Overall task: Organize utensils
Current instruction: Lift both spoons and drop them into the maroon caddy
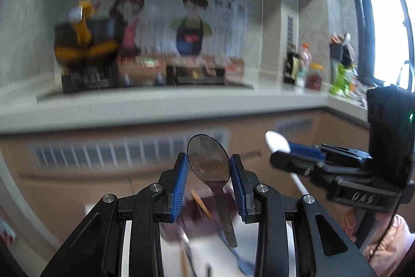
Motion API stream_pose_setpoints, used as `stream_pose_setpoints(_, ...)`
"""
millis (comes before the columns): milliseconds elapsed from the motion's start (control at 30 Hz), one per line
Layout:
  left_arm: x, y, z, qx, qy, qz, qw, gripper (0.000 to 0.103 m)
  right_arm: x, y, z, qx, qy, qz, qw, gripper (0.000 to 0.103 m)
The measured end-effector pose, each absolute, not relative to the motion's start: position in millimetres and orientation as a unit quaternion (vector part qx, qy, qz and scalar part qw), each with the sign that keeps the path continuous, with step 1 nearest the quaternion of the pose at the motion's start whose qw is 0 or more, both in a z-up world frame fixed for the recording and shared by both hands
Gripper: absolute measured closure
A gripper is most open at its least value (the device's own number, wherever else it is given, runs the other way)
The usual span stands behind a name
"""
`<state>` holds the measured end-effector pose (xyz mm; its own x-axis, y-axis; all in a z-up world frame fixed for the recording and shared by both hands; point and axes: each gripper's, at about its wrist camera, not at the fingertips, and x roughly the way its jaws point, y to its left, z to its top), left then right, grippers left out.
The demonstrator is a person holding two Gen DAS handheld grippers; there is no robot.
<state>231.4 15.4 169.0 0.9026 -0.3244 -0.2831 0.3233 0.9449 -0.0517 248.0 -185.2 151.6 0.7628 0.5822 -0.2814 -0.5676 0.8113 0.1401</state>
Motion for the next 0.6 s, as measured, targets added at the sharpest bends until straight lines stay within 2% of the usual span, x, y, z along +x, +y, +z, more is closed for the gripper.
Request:
stream_pose_setpoints(100,255,16,176,0.003,0.128,-0.147,0.981,0.069,277,-187,161,0.050,0.135,0.303,0.942,0.070)
stream_pose_setpoints(200,283,23,165,-0.005,0.140,-0.137,0.981,0.069,311,-189,145,0.091,0.157,0.317,0.931,0.070)
stream_pose_setpoints(600,360,36,65,-0.020,0.216,-0.104,0.971,0.069,393,-171,58,0.123,0.214,0.301,0.921,0.070)
